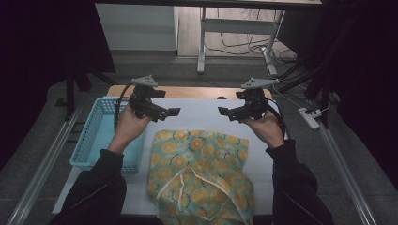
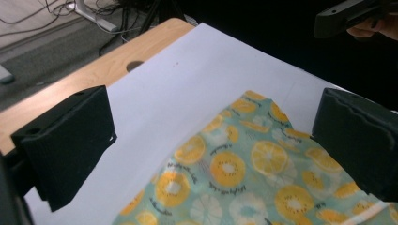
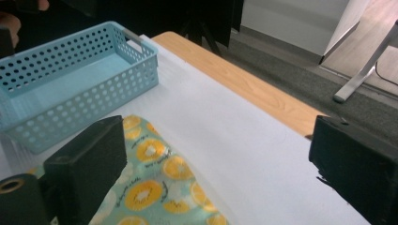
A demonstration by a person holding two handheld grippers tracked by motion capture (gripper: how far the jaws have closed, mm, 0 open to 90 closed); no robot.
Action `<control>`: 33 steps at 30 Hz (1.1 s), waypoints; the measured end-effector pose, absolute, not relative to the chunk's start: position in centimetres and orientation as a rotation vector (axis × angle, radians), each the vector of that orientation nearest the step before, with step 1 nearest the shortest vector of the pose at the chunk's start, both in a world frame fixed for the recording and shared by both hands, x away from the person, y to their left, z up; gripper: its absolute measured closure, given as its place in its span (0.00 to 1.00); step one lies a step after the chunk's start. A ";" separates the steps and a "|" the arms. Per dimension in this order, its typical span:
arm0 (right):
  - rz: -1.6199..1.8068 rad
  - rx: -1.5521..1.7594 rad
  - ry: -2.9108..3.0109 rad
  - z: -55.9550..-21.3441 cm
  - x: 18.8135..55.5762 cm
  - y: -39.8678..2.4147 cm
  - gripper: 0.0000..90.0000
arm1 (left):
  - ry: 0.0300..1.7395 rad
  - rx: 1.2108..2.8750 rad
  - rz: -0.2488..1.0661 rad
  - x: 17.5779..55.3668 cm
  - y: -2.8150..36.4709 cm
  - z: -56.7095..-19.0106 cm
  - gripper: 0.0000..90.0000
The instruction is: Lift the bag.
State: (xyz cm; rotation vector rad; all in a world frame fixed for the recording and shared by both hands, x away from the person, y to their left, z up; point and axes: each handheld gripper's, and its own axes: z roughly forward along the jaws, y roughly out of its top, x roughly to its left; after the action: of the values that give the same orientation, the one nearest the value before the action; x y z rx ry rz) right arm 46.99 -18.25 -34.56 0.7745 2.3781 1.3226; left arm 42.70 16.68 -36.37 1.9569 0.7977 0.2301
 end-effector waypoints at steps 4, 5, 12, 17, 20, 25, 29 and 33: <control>1.323 0.769 2.385 -35.8 46.5 -18.7 0.03 | 0.804 1.959 0.235 41.7 17.3 -37.5 0.00; 1.325 0.768 2.381 -36.0 46.3 -18.8 0.03 | 0.805 1.957 0.236 41.4 17.4 -37.8 0.00; 1.345 0.753 2.371 -37.0 44.7 -19.3 0.01 | 0.830 1.948 0.227 39.4 18.5 -39.4 0.00; 1.345 0.753 2.355 -38.0 43.6 -20.1 0.00 | 0.850 1.933 0.226 37.8 19.2 -40.6 0.00; 1.322 0.751 2.342 -38.9 42.9 -20.6 0.00 | 0.863 1.916 0.213 36.8 19.7 -41.4 0.00; 1.307 0.769 2.340 -40.4 42.0 -21.5 0.00 | 0.890 1.930 0.225 35.3 20.2 -42.7 0.00; 1.321 0.780 2.339 -41.2 41.0 -22.0 0.00 | 0.897 1.926 0.227 34.2 20.5 -43.5 0.00; 1.303 0.775 2.341 -42.1 40.0 -22.3 0.00 | 0.913 1.924 0.240 33.0 20.9 -44.2 0.00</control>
State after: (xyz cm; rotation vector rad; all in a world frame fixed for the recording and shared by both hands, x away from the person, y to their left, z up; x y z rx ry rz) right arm 39.98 -22.25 -42.08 0.7754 2.3413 1.3033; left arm 32.97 20.87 -44.24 1.9241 0.9133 0.2400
